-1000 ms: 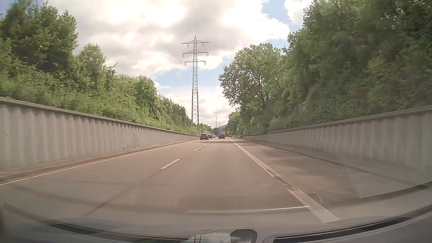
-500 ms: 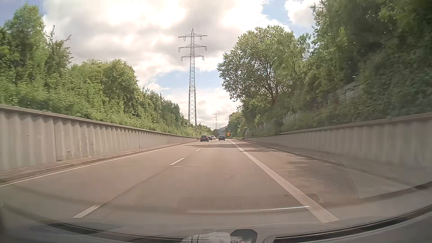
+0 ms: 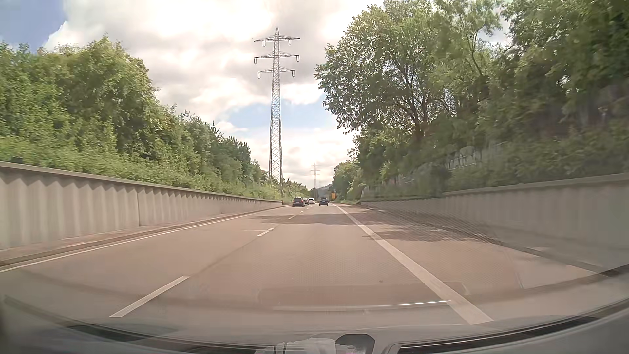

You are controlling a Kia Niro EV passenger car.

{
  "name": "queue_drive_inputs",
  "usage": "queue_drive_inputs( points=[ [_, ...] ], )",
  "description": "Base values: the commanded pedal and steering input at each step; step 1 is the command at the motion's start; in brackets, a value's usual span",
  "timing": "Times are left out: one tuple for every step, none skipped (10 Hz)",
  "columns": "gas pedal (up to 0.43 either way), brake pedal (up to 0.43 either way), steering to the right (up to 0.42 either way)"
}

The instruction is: Follow the waypoints while adhering to traffic rules and regulations

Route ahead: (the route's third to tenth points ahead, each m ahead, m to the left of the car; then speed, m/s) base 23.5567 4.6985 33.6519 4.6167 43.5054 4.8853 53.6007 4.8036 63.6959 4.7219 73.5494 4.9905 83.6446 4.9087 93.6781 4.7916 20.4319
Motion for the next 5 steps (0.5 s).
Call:
queue_drive_inputs(
  points=[
    [0.157,0.0,0.0],
    [0.157,0.0,0.0],
    [0.157,0.0,0.0],
    [0.157,0.0,0.0],
    [0.157,0.0,0.0]
  ],
)
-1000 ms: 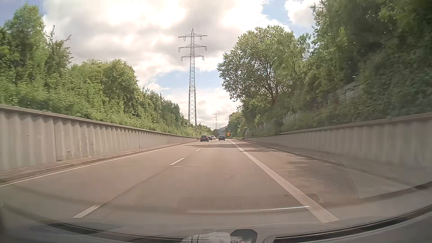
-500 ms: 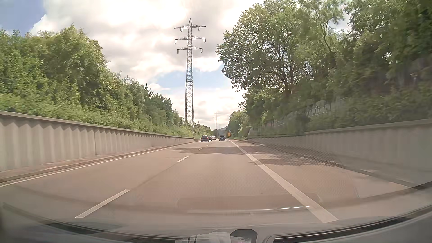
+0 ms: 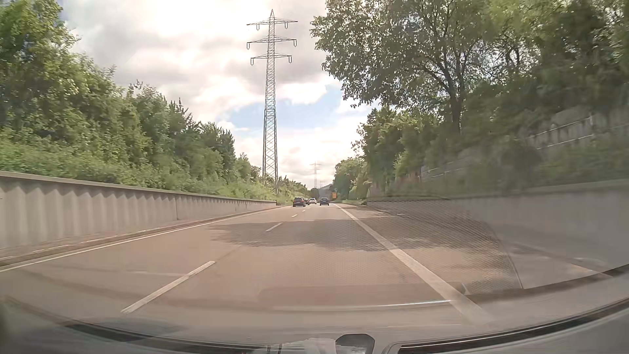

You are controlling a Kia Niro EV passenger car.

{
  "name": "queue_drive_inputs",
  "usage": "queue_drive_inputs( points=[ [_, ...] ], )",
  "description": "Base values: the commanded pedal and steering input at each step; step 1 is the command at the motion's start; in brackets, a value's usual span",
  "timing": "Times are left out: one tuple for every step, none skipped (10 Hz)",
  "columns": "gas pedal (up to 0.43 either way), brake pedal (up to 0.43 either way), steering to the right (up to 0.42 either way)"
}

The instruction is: Follow the waypoints while adhering to traffic rules and regulations

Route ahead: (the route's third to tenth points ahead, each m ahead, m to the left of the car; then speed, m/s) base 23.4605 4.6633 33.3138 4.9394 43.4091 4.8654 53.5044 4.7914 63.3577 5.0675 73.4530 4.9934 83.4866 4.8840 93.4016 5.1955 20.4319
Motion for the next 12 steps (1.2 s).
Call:
queue_drive_inputs(
  points=[
    [0.157,0.0,0.0],
    [0.157,0.0,0.0],
    [0.157,0.0,0.0],
    [0.157,0.0,0.0],
    [0.157,0.0,0.0],
    [0.157,0.0,0.0],
    [0.157,0.0,0.0],
    [0.157,0.0,0.0],
    [0.15,0.0,0.0],
    [0.15,0.0,0.0],
    [0.15,0.0,0.0],
    [0.15,0.0,0.0]
  ],
)
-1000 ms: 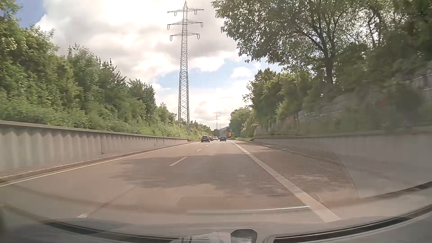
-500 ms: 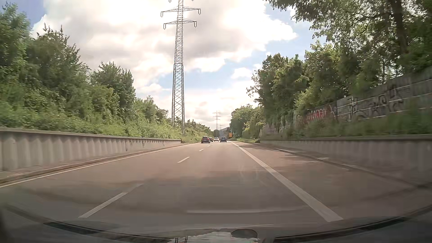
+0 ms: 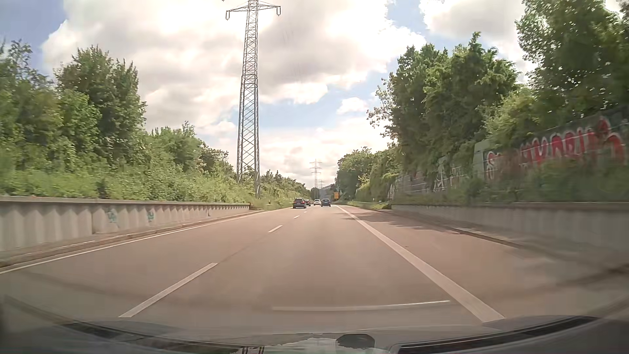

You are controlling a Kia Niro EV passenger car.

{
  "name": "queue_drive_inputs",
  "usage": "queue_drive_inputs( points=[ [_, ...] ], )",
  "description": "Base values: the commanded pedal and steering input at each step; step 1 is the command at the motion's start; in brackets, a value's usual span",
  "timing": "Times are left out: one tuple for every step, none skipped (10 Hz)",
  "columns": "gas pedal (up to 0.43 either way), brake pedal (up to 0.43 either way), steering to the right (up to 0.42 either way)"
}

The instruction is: Follow the waypoints while adhering to traffic rules and regulations

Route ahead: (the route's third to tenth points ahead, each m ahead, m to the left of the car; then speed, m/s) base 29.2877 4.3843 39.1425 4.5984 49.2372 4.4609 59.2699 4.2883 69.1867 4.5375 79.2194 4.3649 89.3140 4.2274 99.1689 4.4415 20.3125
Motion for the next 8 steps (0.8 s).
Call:
queue_drive_inputs(
  points=[
    [0.15,0.0,0.0],
    [0.138,0.0,0.0],
    [0.13,0.0,0.0],
    [0.118,0.0,0.0],
    [0.118,0.0,0.0],
    [0.118,0.0,0.0],
    [0.118,0.0,0.0],
    [0.118,0.0,0.001]
  ],
)
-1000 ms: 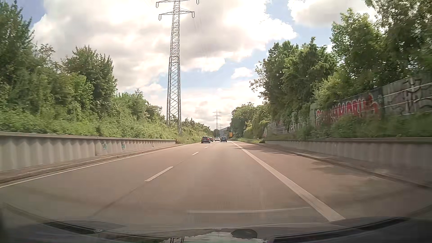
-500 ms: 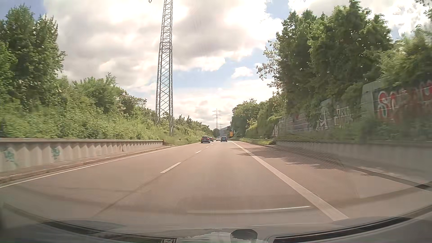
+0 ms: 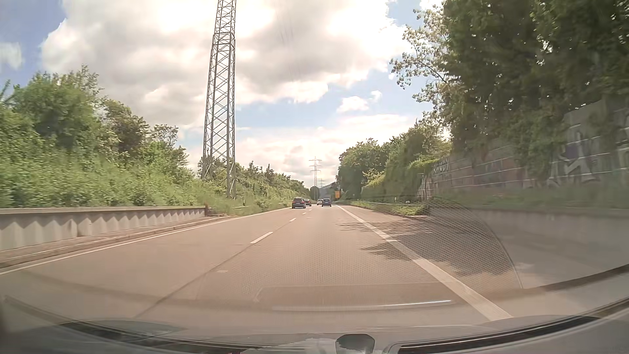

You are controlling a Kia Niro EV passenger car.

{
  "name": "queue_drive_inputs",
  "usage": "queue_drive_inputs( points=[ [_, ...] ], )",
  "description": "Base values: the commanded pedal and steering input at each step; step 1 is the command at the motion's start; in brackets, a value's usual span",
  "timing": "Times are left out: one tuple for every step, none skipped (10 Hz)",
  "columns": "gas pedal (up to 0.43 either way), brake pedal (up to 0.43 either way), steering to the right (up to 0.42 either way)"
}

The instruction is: Follow the waypoints while adhering to traffic rules and regulations

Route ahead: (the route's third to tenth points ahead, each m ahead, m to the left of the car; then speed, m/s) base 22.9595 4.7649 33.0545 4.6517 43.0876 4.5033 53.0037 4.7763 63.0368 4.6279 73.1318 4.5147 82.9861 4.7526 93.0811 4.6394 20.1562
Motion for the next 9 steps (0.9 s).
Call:
queue_drive_inputs(
  points=[
    [0.118,0.0,0.001],
    [0.11,0.0,0.001],
    [0.11,0.0,0.001],
    [0.11,0.0,0.001],
    [0.11,0.0,0.001],
    [0.098,0.0,0.001],
    [0.087,0.0,0.001],
    [0.087,0.0,0.001],
    [0.047,0.0,0.001]
  ],
)
